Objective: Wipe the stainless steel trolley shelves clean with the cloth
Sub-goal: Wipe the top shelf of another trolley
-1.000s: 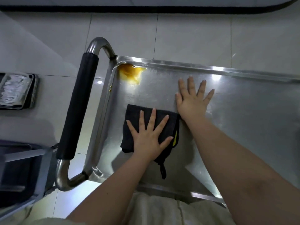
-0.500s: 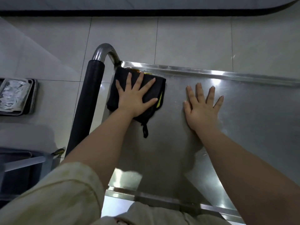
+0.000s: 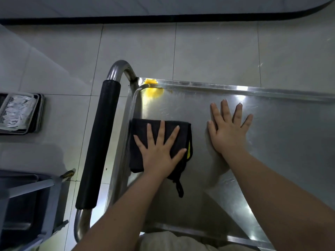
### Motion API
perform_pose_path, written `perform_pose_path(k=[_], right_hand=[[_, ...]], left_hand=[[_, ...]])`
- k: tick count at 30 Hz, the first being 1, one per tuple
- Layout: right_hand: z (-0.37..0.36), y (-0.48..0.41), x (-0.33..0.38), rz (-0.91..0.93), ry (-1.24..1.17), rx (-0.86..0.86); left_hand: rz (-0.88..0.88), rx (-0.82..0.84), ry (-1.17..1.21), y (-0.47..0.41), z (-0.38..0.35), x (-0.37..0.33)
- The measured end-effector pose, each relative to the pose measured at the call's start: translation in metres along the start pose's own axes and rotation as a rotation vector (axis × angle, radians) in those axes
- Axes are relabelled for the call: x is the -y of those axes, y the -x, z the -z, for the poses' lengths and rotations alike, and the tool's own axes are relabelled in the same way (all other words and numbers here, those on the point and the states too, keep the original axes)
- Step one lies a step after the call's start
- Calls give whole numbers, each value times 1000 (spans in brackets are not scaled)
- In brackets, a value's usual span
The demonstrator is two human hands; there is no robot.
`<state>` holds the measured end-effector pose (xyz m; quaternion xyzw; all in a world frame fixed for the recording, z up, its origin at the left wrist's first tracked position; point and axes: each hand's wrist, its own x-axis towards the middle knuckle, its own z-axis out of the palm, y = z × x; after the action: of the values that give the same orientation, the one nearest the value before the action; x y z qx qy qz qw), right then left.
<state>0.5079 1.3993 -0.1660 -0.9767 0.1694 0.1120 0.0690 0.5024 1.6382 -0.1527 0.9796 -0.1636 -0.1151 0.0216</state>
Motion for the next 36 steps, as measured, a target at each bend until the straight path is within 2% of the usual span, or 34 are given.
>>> perform_pose_path(k=[14, 36], right_hand=[[4, -11, 1, -11, 10, 8], [7, -12, 2, -7, -3, 13]], left_hand=[[-19, -11, 13, -127, 30, 15], [-65, -15, -19, -179, 41, 18]])
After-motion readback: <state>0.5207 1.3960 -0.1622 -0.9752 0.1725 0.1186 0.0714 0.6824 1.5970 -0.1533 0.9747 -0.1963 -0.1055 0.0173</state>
